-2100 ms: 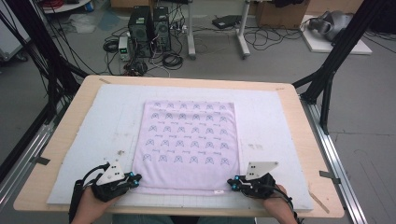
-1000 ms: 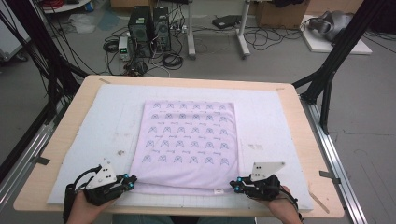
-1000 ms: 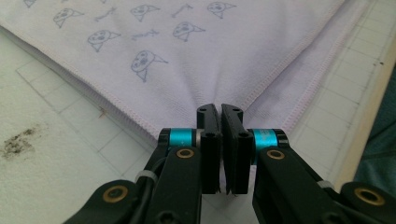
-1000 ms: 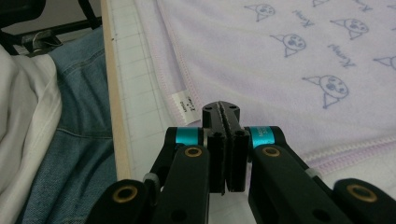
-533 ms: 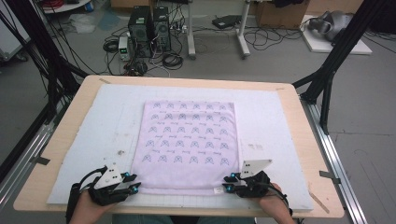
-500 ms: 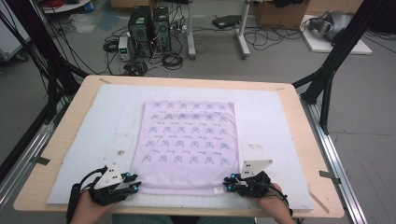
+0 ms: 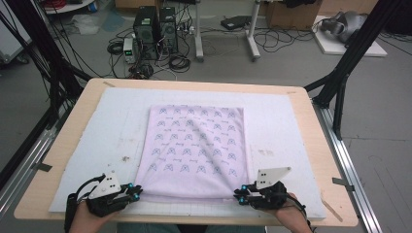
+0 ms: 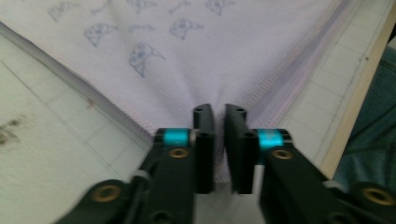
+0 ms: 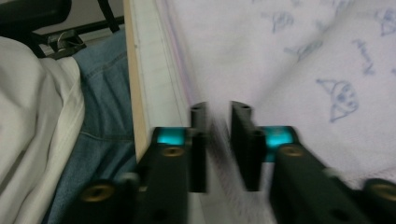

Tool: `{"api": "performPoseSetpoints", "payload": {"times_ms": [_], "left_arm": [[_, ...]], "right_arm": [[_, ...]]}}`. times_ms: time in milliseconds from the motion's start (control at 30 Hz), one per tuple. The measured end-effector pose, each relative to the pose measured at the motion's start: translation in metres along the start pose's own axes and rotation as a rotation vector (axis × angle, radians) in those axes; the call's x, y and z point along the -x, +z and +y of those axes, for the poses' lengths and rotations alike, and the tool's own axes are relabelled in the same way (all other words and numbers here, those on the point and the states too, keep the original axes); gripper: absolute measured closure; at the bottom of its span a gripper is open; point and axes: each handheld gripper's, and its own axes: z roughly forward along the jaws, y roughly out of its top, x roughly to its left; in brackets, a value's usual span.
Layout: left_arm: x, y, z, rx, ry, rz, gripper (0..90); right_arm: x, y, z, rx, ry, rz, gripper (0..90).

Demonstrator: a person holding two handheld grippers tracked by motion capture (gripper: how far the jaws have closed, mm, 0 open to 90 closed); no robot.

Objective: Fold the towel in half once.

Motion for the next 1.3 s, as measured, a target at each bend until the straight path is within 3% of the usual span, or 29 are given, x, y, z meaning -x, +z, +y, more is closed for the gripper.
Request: {"api": "performPoseSetpoints", "payload": {"times_ms": [33,100,233,333,400,600,733,833,1000,1167,1300], "left_arm": [[0.0,0.0,0.0,0.004,-0.002,-0.009,62.2],[0.001,0.002,0.003,0.005,0.009,-0.015,64.1],[0.004,0.009,0.001,-0.029,0.047,-0.014,82.4],[0.002,0.007,0.001,-0.026,0.038,-0.029,84.0],[-0.001,0.005,0.003,-0.025,0.029,-0.034,81.3],[-0.017,0.001,0.02,0.014,-0.012,0.01,60.7],[-0.03,0.006,0.032,0.026,-0.034,0.032,54.9],[-0.038,0.013,0.04,0.045,-0.056,0.042,49.3],[-0.053,0.022,0.055,0.059,-0.08,0.059,42.7],[-0.066,0.025,0.069,0.083,-0.1,0.088,41.0],[-0.069,0.026,0.079,0.093,-0.087,0.093,40.9]], "right_arm": [[0.001,0.0,-0.002,0.014,0.018,0.003,70.0],[0.005,-0.001,-0.005,0.031,0.033,-0.021,69.4],[0.008,0.004,-0.011,-0.057,0.019,-0.04,71.9],[0.009,0.003,-0.013,-0.036,0.037,-0.024,70.8],[0.012,0.0,-0.011,-0.009,0.045,-0.033,67.7],[0.023,-0.01,0.006,0.031,0.057,-0.108,57.9],[0.038,-0.012,0.014,0.064,0.094,-0.15,48.9],[0.05,-0.009,0.019,0.057,0.116,-0.204,40.2],[0.074,-0.01,0.032,0.06,0.148,-0.239,32.2],[0.094,-0.013,0.046,0.06,0.155,-0.27,30.5],[0.104,-0.013,0.053,0.055,0.168,-0.271,28.5]]}}
